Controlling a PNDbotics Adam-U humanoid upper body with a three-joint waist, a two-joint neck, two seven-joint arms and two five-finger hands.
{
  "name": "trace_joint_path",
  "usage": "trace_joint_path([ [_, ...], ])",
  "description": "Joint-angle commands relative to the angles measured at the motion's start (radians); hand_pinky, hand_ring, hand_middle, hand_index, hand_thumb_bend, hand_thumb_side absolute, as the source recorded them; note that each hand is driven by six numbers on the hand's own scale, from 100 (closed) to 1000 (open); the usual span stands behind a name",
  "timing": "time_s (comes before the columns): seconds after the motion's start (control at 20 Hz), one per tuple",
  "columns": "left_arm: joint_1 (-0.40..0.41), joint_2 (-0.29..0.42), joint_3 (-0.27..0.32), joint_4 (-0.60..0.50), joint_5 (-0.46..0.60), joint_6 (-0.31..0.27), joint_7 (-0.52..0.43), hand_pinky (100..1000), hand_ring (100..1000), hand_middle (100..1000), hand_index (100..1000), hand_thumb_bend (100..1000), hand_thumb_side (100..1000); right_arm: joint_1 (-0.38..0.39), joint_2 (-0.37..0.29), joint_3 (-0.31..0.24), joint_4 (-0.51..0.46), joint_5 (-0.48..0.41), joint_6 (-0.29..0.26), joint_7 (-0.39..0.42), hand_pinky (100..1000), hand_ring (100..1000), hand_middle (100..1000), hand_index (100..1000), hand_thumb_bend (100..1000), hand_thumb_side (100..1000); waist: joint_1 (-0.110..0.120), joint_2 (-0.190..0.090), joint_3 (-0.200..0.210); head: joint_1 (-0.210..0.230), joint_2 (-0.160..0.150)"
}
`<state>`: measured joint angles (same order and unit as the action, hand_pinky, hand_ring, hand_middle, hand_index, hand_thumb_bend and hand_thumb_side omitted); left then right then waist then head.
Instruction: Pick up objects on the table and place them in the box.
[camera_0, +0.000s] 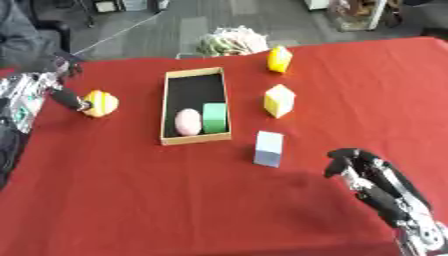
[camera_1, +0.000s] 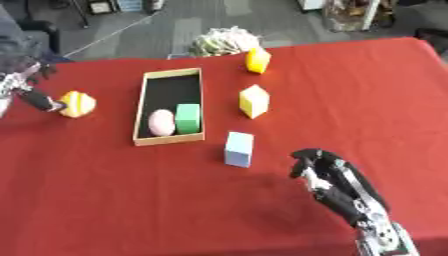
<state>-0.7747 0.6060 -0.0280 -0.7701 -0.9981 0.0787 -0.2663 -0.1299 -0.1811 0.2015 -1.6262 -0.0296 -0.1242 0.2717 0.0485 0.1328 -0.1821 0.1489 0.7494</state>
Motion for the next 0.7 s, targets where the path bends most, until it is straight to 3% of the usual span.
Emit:
trace_joint_path([
  [0.05,-0.030,0.030,0.005,0.017,0.018,0.000,0.051,762,677,700,839,505,193,-0.022,-0.015,-0.002,-0.024,-0.002,-0.005,-0.004,734,575,525,716,100,453,-0.018,0.012,-0.007,0.023,-0.032],
  [0.3,-0.035,0.038,0.006,0.036,0.024,0.013,0.078,725,631,648,803,474,203,-0.041,-0.020,-0.004,-0.027,0.001,-0.005,-0.013,734,575,525,716,100,475,-0.019,0.045,-0.029,0.061,-0.058],
  [0.55,-0.038,0.038,0.007,0.030,0.031,0.013,0.091,545,439,409,600,261,183,-0.047,-0.020,-0.004,-0.029,0.003,-0.005,-0.016,734,575,525,716,100,460,-0.019,0.051,-0.034,0.066,-0.059],
  [0.7,-0.045,0.050,0.001,-0.007,0.061,0.001,0.108,515,407,366,560,214,176,-0.045,-0.021,-0.007,-0.029,0.003,-0.005,-0.017,734,575,526,716,100,454,-0.019,0.049,-0.031,0.064,-0.057],
])
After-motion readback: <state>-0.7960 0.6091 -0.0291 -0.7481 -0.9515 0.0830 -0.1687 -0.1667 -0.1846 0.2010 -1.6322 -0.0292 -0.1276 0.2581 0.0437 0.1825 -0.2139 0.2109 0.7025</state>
